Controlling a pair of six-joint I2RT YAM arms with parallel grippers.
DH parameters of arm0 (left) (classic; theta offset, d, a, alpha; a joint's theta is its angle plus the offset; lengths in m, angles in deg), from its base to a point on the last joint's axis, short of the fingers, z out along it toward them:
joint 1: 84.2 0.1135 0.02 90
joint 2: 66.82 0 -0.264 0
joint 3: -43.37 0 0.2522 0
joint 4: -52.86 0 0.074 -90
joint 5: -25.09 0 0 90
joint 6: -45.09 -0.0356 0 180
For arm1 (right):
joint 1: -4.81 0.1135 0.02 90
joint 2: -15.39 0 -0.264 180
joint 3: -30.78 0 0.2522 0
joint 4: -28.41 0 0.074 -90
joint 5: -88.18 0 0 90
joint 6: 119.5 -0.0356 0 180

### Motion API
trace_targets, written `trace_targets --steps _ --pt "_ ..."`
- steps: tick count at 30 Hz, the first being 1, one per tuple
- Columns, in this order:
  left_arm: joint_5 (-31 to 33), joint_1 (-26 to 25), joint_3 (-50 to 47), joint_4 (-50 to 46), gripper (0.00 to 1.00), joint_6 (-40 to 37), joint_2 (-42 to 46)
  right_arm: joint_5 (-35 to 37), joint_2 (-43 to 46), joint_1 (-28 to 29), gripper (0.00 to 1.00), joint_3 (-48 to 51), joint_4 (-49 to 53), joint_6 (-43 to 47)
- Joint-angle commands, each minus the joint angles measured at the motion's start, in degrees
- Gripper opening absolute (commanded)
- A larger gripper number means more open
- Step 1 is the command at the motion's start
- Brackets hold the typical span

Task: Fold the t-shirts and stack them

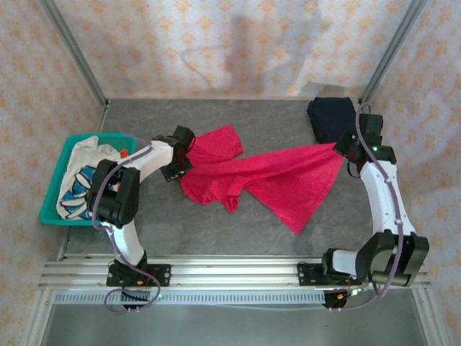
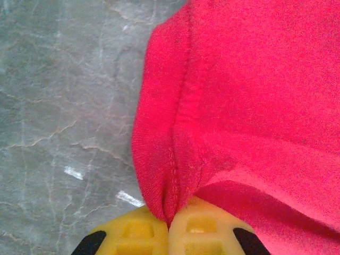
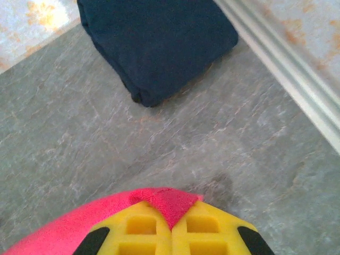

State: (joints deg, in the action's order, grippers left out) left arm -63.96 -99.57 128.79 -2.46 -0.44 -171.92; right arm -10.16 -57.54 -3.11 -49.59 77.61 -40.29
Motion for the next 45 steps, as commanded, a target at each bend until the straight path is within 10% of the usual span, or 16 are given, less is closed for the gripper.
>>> trace_targets --steps 1,13,22,29,45 --pt "1.2 0.0 2.0 -1.1 0.02 -1.0 -1.1 -6.7 0.0 -0.1 0.00 0.1 -2.4 -1.0" --pt "16.4 -11.1 5.1 -13.4 0.83 4.0 10.7 -12.2 2.0 3.3 0.00 6.4 -2.0 -1.9" --pt "9.5 -25.2 3.3 -4.9 0.66 16.6 10.4 -13.1 0.5 4.2 0.00 6.8 -3.5 -2.2" --pt "6.1 -30.8 13.2 -3.4 0.64 12.0 -2.7 -13.6 0.3 4.7 0.00 7.3 -4.1 -2.3" --pt "3.0 -34.3 0.8 1.9 0.61 20.3 -0.3 -13.1 0.7 4.7 0.00 8.3 -4.0 -1.3"
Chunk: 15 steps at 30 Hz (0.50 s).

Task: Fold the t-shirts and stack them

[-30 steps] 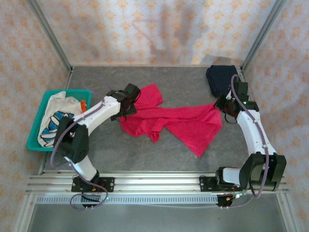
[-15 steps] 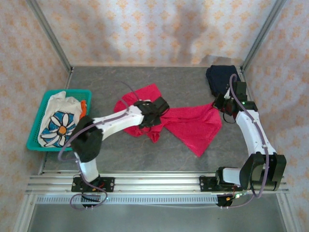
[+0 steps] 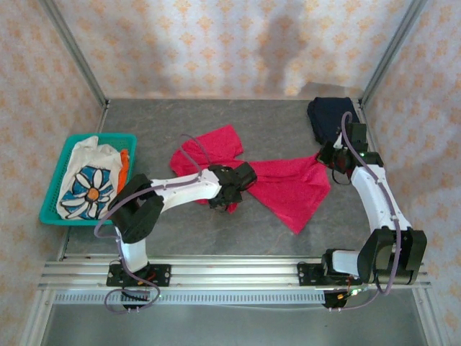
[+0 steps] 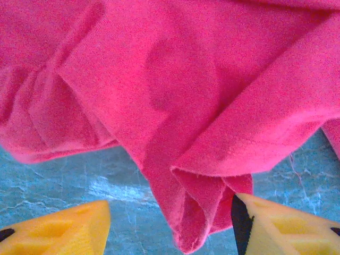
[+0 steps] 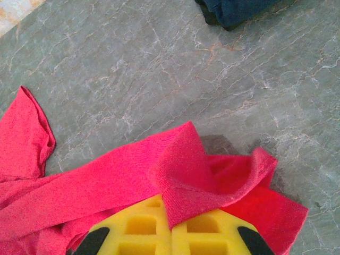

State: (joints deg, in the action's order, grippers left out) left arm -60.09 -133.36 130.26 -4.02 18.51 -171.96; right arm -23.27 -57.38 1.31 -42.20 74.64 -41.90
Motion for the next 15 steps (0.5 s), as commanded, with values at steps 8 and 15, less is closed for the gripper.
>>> trace_targets --steps 8,15 --pt "-4.4 -0.6 1.3 5.0 0.49 1.5 -3.9 0.5 1.6 0.3 0.00 0.7 0.0 0.5" --pt "-2.2 -0.6 0.0 4.9 0.23 1.8 -6.0 0.6 2.3 0.3 0.00 1.3 0.1 0.5"
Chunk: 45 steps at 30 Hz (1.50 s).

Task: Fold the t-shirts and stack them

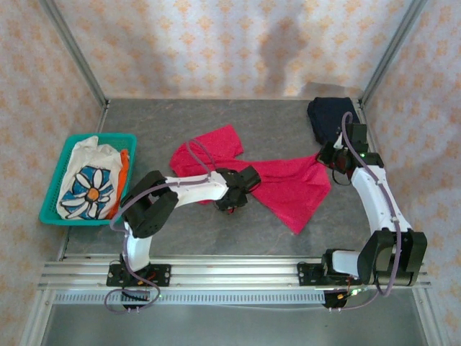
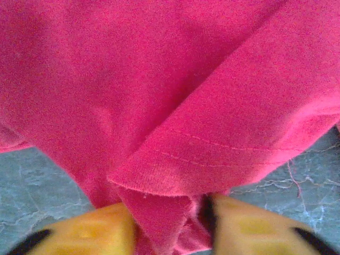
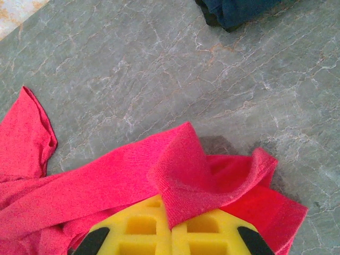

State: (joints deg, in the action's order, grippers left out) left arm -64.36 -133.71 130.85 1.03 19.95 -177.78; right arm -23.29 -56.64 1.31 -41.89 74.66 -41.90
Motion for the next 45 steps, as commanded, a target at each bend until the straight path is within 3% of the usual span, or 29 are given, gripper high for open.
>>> trace_targets --steps 1,3,8,14,20,25,32,40,45 --pt "3.0 -0.2 -0.5 -0.5 0.13 0.2 0.1 0.5 1.6 0.3 0.00 0.9 0.2 0.5" --pt "4.8 -0.1 0.1 -1.9 0.00 -0.7 0.6 0.2 1.9 0.3 0.00 0.8 0.4 0.5" --pt "14.8 0.7 1.6 -9.6 0.00 -3.2 7.4 0.2 6.1 0.2 0.00 -0.5 -0.2 -0.6" --pt "24.5 9.2 1.3 -18.5 0.00 -10.3 22.0 3.7 13.8 -2.9 0.00 -5.1 -3.1 -2.4" --pt "24.1 18.6 -0.2 -18.8 0.00 -17.9 36.0 3.8 15.5 -4.2 0.00 -11.1 -3.6 -2.7" --pt "22.7 22.3 0.7 -19.4 0.00 -19.6 39.3 -0.9 16.1 -4.2 0.00 -11.6 -6.9 -6.2" --pt "22.6 23.7 10.0 -20.8 0.00 -24.6 38.4 -9.6 19.2 -4.1 0.00 -15.0 -9.5 -7.3" --pt "24.1 23.6 16.5 -24.5 0.00 -31.8 44.5 -17.2 25.9 -4.1 0.00 -18.6 -3.5 -0.6" --pt "26.0 23.9 19.7 -22.8 0.00 -35.8 40.4 -14.5 23.7 -4.1 0.00 -18.6 -5.6 -1.2"
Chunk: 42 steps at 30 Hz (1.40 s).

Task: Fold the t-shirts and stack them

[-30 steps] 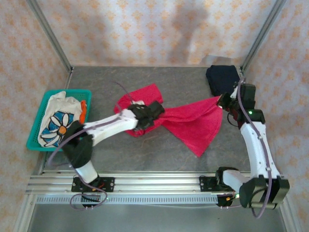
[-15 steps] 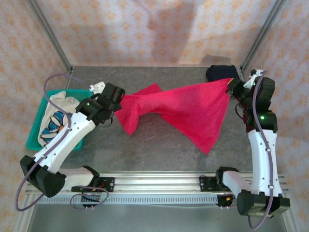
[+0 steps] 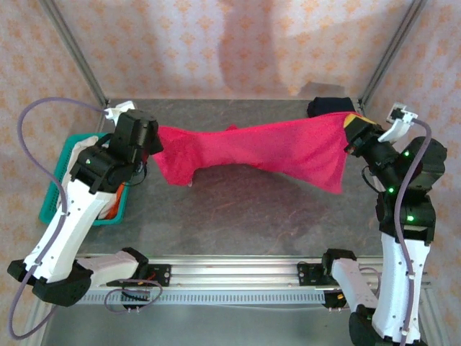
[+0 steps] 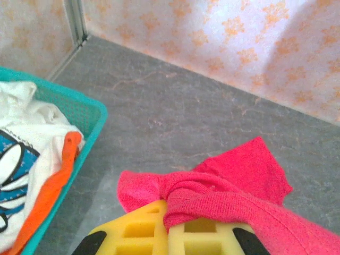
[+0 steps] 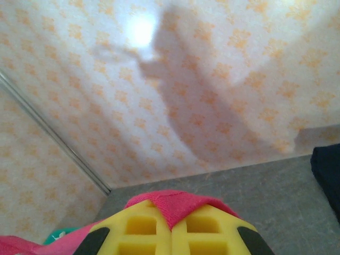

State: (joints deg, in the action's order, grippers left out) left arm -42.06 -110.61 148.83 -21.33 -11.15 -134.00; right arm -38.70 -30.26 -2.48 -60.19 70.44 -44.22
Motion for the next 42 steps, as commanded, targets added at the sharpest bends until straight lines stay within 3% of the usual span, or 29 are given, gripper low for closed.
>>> trace_targets --steps 1,5,11,13,18,20,24,27,29,32,37,42 --pt "3.1 1.7 2.8 0.7 0.00 -5.4 -5.2 2.4 -4.3 -0.3 0.00 -0.7 -2.1 0.9" --pt "-1.9 6.0 9.1 6.9 0.00 -8.1 -13.7 5.6 -13.7 -0.3 0.00 -2.4 -7.8 0.6" --pt "-7.3 10.9 29.4 12.3 0.00 -12.8 -30.5 5.7 -30.5 -0.4 0.00 -10.0 -18.0 -2.4" --pt "-11.7 12.1 40.5 11.8 0.00 -14.8 -36.7 4.2 -36.6 -0.3 0.00 -16.5 -17.9 -3.0" --pt "-13.4 14.6 74.0 5.3 0.00 -17.2 -51.4 2.3 -45.2 -0.4 0.00 -34.5 -15.0 -4.3" --pt "-13.9 15.9 78.7 6.1 0.00 -17.2 -51.1 2.7 -46.4 -0.5 0.00 -40.1 -13.4 -4.2" --pt "-12.4 16.9 64.6 15.5 0.00 -19.4 -37.6 3.4 -45.2 -1.0 0.00 -45.0 -12.9 -4.7" --pt "-11.6 16.9 50.5 22.0 0.00 -21.3 -28.0 2.6 -42.0 -1.0 0.00 -41.7 -12.5 -3.8" --pt "-11.2 16.9 43.9 21.2 0.00 -21.6 -23.2 1.5 -38.4 -1.0 0.00 -34.3 -13.4 -3.5" --pt "-10.8 16.8 25.8 24.3 0.00 -20.3 -13.8 1.0 -30.8 -1.0 0.00 -18.8 -16.1 -2.9" --pt "-11.5 16.8 -10.5 29.5 0.00 -12.3 2.7 -0.5 -17.9 -1.0 0.00 8.2 -15.1 -1.1" --pt "-15.2 16.6 -34.0 29.2 0.00 -5.6 11.2 -5.4 -11.0 -0.9 0.00 28.6 -14.1 -2.4"
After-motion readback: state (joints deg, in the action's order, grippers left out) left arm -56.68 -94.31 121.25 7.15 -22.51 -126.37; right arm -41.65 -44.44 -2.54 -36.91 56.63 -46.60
